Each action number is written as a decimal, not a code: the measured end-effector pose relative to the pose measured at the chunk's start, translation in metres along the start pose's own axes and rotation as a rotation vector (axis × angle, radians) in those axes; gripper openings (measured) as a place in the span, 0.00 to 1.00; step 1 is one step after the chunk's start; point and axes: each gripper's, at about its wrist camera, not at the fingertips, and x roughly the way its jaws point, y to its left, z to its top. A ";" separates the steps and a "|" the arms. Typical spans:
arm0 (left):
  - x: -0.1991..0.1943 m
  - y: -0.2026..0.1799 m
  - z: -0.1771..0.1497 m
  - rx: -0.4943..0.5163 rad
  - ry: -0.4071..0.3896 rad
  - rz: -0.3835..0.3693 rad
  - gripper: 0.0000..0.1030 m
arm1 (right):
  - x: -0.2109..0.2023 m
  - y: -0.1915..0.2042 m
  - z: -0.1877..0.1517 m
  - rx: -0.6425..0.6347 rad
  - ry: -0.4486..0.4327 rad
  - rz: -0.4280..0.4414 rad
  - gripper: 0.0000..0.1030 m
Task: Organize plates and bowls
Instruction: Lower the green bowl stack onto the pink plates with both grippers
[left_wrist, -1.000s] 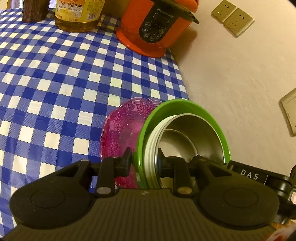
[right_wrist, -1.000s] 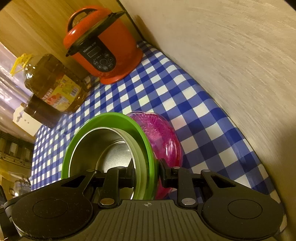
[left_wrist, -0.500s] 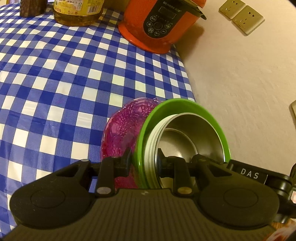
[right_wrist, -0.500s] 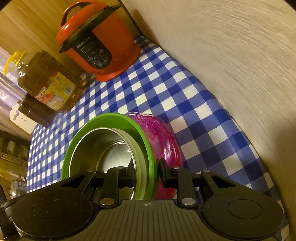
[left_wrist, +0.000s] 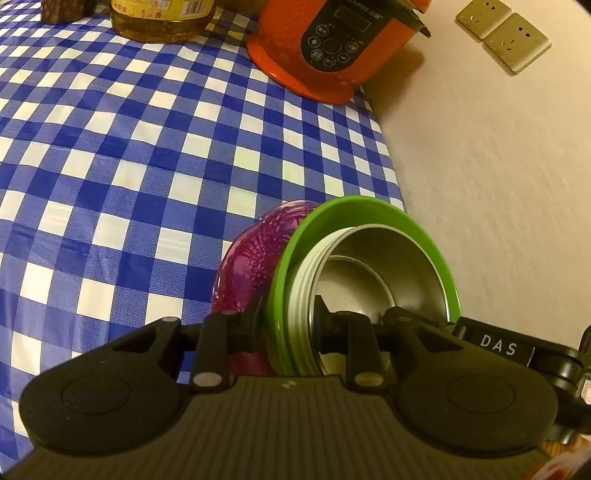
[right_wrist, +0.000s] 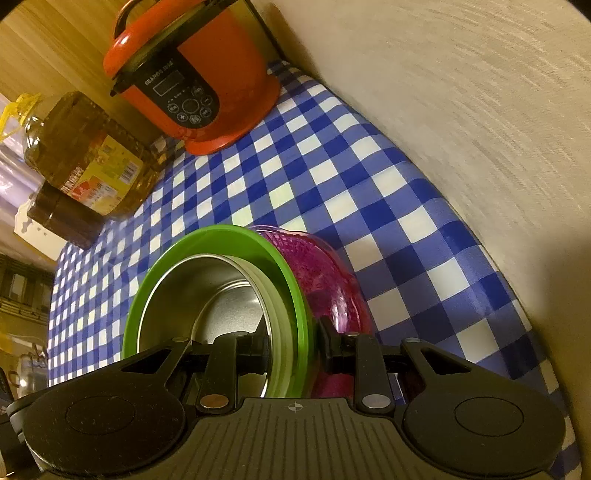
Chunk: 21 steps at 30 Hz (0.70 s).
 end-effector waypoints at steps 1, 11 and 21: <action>0.001 0.000 0.000 0.000 0.001 0.001 0.23 | 0.001 0.000 0.000 0.001 0.002 -0.001 0.25; 0.009 0.003 0.003 -0.010 0.014 0.010 0.23 | 0.013 0.000 0.002 0.005 0.017 -0.009 0.25; 0.011 0.002 0.003 0.000 0.015 0.010 0.23 | 0.015 -0.001 0.001 0.007 0.014 -0.012 0.25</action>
